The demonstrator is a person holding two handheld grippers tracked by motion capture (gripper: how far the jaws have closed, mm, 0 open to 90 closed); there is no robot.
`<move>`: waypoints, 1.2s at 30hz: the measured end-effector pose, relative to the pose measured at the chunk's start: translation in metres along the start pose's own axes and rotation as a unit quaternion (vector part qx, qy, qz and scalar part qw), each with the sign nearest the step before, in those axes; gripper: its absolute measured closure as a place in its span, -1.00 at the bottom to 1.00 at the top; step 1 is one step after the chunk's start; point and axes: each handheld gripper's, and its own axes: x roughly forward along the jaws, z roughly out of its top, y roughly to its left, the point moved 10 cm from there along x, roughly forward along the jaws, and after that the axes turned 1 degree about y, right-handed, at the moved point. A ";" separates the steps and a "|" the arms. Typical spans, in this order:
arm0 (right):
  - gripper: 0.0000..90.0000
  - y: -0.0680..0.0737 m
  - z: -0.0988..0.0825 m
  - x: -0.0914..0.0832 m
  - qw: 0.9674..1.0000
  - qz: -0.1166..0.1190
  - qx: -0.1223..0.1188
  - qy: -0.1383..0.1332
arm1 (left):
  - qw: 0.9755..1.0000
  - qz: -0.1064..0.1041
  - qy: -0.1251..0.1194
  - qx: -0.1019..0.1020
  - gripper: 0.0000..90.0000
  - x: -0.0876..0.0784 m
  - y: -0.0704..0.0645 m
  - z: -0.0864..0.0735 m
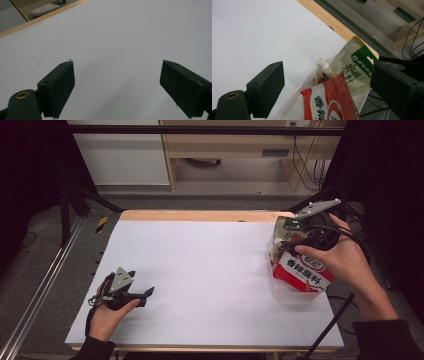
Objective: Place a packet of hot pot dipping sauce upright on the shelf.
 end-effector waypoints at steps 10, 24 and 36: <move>-0.74 0.013 0.023 0.009 0.999 0.002 0.008 -0.034 | 1.000 0.000 0.001 0.000 -0.72 0.000 0.000 0.000; -0.76 0.033 0.062 0.021 0.995 -0.020 0.039 -0.087 | 1.000 -0.002 0.000 -0.006 -0.77 0.000 0.001 0.000; -0.76 0.055 0.077 0.034 0.992 -0.016 0.052 -0.116 | 1.000 0.000 0.000 -0.009 -0.85 -0.001 0.002 -0.001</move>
